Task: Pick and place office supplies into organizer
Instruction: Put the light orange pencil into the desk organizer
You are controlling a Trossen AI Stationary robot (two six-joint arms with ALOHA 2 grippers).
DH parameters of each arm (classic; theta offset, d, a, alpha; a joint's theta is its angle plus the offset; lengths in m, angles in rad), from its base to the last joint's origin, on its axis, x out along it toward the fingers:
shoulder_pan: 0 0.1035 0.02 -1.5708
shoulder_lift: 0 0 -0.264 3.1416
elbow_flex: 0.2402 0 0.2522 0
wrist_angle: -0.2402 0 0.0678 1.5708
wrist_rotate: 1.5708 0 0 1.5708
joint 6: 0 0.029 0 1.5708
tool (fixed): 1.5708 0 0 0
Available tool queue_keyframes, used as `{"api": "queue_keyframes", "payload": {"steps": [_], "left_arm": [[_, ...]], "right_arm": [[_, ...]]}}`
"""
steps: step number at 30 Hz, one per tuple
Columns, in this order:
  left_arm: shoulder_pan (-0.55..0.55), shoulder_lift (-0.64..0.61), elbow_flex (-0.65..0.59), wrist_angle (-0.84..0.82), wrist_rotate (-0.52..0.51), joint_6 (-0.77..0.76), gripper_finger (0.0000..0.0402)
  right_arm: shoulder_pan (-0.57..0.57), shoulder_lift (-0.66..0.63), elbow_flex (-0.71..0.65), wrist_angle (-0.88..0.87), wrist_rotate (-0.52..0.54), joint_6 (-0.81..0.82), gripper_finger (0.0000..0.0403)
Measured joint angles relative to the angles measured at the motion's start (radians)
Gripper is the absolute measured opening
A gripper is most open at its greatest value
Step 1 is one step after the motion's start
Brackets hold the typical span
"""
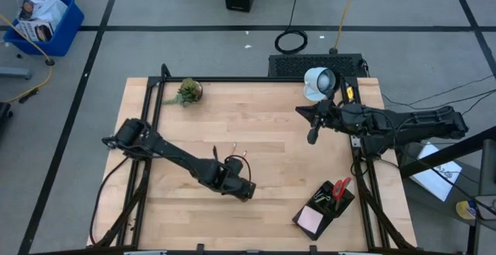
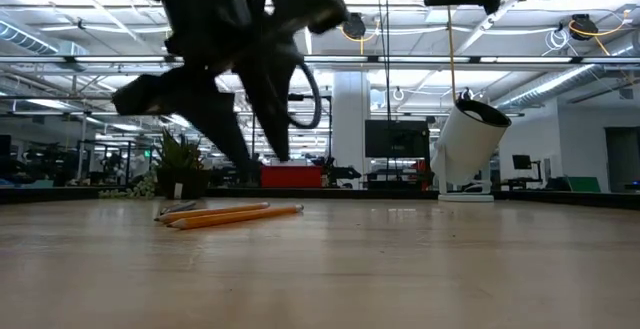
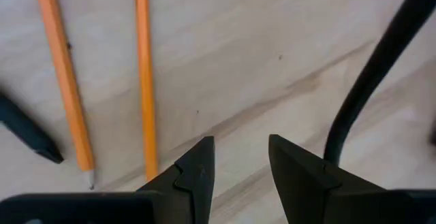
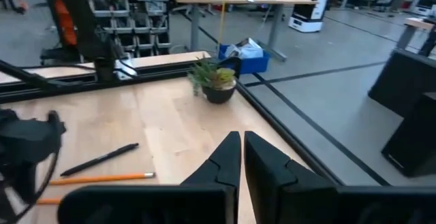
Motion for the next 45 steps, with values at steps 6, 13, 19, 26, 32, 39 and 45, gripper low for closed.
{"api": "queue_keyframes", "payload": {"steps": [6, 13, 19, 26, 32, 39, 45], "left_arm": [[0.000, 0.039, -0.006, -0.043, 0.031, -0.032, 0.0143], [-0.030, 0.037, -0.018, -0.080, -0.048, -0.129, 0.0143], [-0.036, 0.061, -0.021, -0.093, -0.056, -0.123, 0.0143], [-0.050, 0.106, -0.018, -0.106, -0.055, -0.109, 0.0143], [-0.051, 0.132, -0.017, -0.093, -0.038, -0.088, 0.0142], [-0.051, 0.134, -0.019, -0.084, -0.031, -0.056, 0.0091], [-0.051, 0.136, -0.019, -0.074, -0.032, -0.030, 0.0013]], "right_arm": [[-0.030, -0.001, 0.000, 0.000, -0.118, -0.012, 0.0007], [-0.039, -0.001, 0.000, 0.003, -0.155, -0.008, 0.0006], [-0.039, -0.001, 0.000, 0.005, -0.156, -0.008, 0.0006], [-0.039, 0.000, 0.000, 0.016, -0.155, -0.008, 0.0006], [-0.039, 0.000, 0.001, 0.038, -0.155, -0.007, 0.0006], [-0.039, 0.000, 0.001, 0.038, -0.153, 0.003, 0.0006], [-0.039, 0.002, 0.001, 0.038, -0.153, 0.022, 0.0006]]}}
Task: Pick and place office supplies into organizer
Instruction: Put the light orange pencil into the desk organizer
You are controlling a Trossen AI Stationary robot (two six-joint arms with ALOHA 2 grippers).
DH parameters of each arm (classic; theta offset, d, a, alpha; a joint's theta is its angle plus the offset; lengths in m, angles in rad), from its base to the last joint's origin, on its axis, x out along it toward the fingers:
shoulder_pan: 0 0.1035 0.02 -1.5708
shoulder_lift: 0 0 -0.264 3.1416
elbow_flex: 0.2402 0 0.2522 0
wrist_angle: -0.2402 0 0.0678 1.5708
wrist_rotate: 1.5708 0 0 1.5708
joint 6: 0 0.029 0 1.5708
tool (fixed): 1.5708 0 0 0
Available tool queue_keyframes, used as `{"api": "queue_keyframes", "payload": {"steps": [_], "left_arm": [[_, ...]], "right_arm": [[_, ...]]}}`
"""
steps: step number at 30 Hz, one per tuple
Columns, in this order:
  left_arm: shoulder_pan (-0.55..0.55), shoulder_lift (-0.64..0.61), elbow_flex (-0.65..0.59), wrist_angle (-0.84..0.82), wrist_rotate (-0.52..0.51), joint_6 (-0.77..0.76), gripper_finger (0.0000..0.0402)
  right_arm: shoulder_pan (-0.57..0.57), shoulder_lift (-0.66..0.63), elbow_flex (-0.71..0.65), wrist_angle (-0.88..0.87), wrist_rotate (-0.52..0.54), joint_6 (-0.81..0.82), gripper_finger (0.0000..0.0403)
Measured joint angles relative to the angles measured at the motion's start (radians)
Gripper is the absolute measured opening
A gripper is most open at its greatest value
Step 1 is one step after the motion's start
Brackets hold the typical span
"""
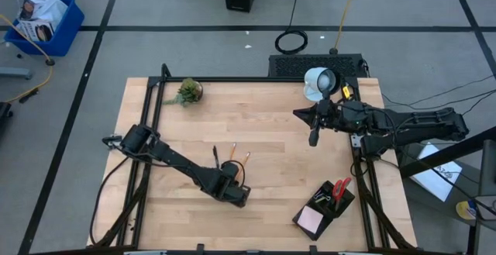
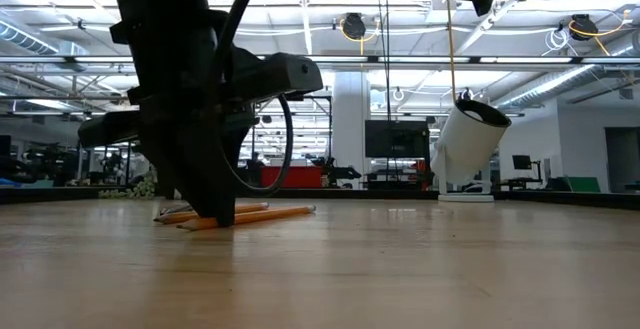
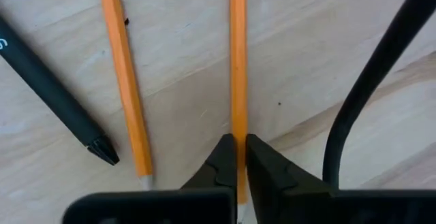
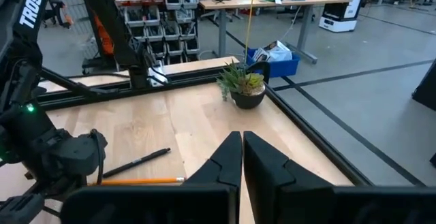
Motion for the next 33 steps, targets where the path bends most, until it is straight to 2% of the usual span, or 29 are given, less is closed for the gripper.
{"api": "queue_keyframes", "payload": {"steps": [4, 7, 13, 20, 24, 26, 31, 33], "left_arm": [[0.003, 0.000, -0.001, 0.001, -0.016, -0.009, 0.0018], [0.012, -0.003, -0.001, 0.008, -0.016, -0.009, 0.0024], [0.031, -0.022, -0.003, 0.044, -0.074, 0.019, 0.0006], [0.079, -0.032, -0.007, 0.077, -0.102, 0.048, 0.0019], [0.107, -0.035, -0.007, 0.118, -0.105, 0.097, 0.0006], [0.118, -0.035, -0.006, 0.151, -0.107, 0.115, 0.0006], [0.150, -0.037, -0.005, 0.236, -0.112, 0.136, 0.0015], [0.159, -0.038, -0.005, 0.260, -0.112, 0.138, 0.0010]], "right_arm": [[0.000, 0.000, 0.000, 0.000, 0.000, 0.010, 0.0006], [0.000, 0.000, 0.000, 0.000, 0.000, 0.080, 0.0006], [0.000, 0.008, 0.000, 0.000, -0.001, 0.195, 0.0008], [0.000, 0.031, -0.011, 0.011, -0.001, 0.246, 0.0007], [0.000, 0.034, -0.067, 0.048, -0.003, 0.370, 0.0008], [-0.008, 0.034, -0.116, 0.105, -0.046, 0.491, 0.0007], [-0.091, 0.047, -0.294, 0.355, -0.325, 0.764, 0.0012], [-0.128, 0.053, -0.369, 0.455, -0.380, 0.865, 0.0017]]}}
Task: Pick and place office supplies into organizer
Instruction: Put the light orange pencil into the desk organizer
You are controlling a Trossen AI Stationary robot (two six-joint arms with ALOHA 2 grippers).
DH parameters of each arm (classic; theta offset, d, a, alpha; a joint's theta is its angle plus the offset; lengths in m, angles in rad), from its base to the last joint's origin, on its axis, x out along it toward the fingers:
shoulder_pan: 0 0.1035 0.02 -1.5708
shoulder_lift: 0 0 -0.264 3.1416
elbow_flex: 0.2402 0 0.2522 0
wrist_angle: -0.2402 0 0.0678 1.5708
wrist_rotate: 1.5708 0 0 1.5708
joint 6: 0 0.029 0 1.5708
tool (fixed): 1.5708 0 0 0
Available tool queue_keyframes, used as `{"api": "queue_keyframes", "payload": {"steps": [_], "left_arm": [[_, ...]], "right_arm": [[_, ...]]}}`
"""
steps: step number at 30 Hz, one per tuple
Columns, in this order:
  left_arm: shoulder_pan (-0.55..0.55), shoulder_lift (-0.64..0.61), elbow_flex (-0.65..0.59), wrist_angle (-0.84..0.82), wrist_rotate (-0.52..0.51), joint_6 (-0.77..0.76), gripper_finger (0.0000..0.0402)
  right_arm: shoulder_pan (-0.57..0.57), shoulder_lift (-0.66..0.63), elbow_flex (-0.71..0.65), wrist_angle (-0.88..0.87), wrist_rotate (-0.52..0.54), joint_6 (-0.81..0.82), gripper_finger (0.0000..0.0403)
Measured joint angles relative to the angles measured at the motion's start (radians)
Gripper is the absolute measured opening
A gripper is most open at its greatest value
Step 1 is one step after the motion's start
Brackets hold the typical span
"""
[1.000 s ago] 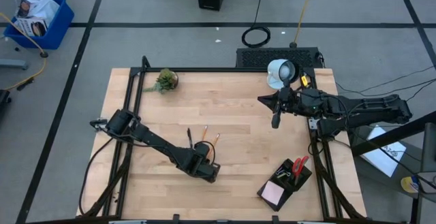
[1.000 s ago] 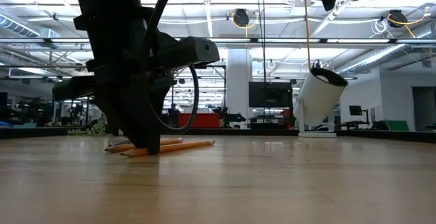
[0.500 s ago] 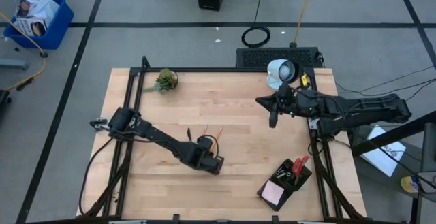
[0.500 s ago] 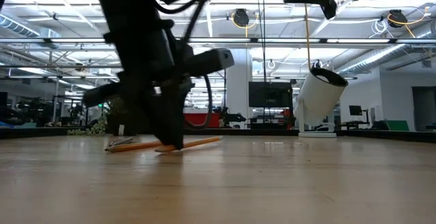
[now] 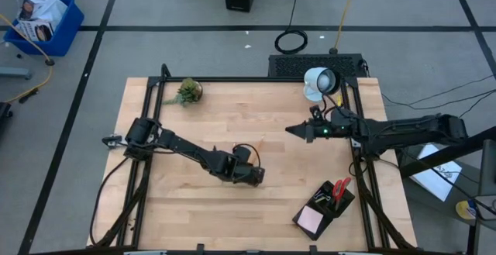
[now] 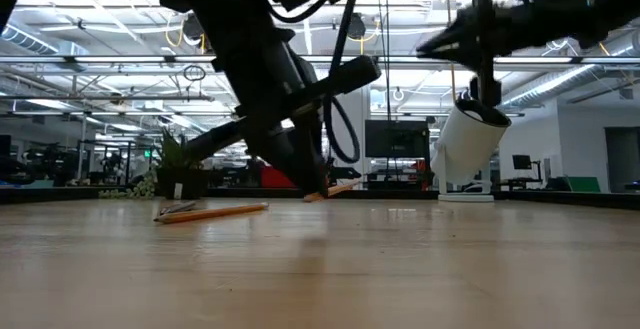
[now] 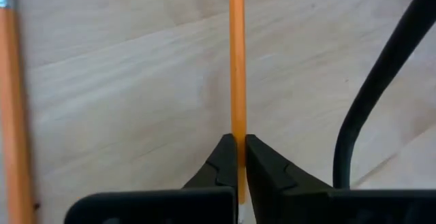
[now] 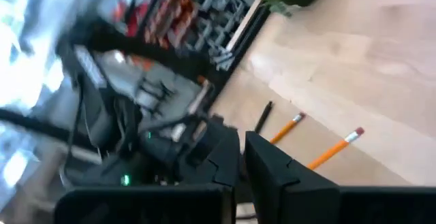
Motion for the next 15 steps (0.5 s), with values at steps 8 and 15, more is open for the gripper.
{"api": "queue_keyframes", "payload": {"steps": [8, 15], "left_arm": [[0.022, -0.001, 0.001, 0.100, 0.016, 0.024, 0.0012], [0.040, -0.002, 0.002, 0.209, 0.039, 0.088, 0.0011]], "right_arm": [[-0.118, 0.001, -0.196, 0.243, -0.083, 0.243, 0.0073], [-0.168, 0.001, -0.248, 0.241, -0.149, 0.314, 0.0147]]}}
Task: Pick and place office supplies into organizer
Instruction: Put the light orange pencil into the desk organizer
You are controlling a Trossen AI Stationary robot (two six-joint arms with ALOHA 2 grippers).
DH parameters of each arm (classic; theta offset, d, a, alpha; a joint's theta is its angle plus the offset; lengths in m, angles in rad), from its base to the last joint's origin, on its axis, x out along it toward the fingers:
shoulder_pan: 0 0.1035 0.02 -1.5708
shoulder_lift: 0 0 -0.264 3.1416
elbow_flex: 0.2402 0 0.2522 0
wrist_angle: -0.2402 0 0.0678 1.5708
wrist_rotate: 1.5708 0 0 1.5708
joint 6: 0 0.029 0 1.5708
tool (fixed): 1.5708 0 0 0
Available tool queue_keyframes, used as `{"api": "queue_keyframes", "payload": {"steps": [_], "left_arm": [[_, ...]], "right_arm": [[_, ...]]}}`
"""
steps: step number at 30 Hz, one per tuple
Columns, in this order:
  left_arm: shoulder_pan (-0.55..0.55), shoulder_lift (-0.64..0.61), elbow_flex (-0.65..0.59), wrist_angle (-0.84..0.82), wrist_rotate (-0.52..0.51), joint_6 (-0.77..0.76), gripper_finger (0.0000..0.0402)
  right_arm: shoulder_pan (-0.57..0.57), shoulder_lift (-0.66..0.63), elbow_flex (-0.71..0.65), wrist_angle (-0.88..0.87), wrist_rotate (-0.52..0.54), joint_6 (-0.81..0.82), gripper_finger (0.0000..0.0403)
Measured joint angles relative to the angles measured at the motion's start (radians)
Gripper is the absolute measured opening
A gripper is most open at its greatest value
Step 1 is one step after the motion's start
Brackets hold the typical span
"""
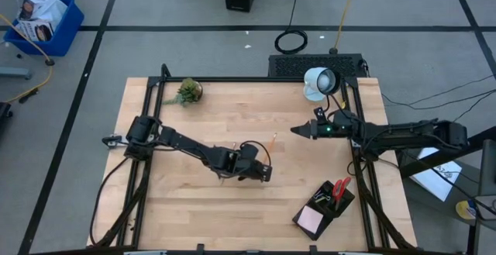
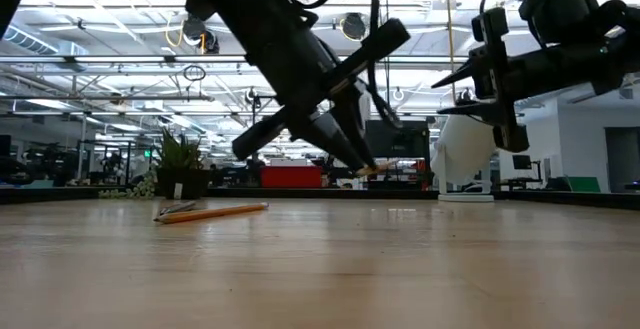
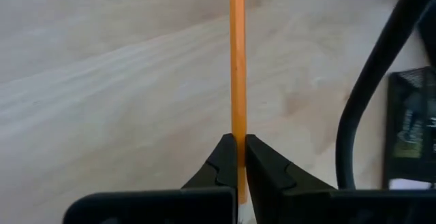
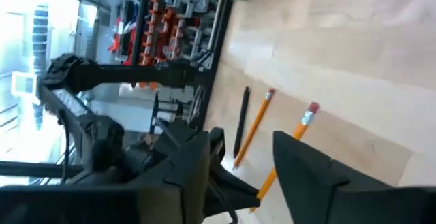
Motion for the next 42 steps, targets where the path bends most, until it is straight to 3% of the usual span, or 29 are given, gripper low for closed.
{"api": "queue_keyframes", "payload": {"steps": [6, 15, 22, 34, 42], "left_arm": [[0.013, 0.000, 0.000, 0.077, 0.015, 0.047, 0.0006], [0.032, 0.000, 0.001, 0.165, 0.033, 0.081, 0.0008], [0.031, -0.002, 0.002, 0.215, 0.037, 0.103, 0.0004], [0.032, -0.002, 0.002, 0.233, 0.042, 0.106, 0.0008], [0.034, -0.002, 0.002, 0.233, 0.051, 0.111, 0.0006]], "right_arm": [[-0.025, 0.015, -0.001, 0.001, -0.101, 0.022, 0.0187], [-0.033, 0.090, -0.001, 0.012, -0.097, 0.038, 0.0215], [-0.032, 0.175, -0.001, 0.083, -0.015, 0.023, 0.0214], [0.010, 0.308, -0.001, 0.241, -0.012, 0.048, 0.0202], [0.010, 0.367, -0.001, 0.336, -0.002, 0.048, 0.0149]]}}
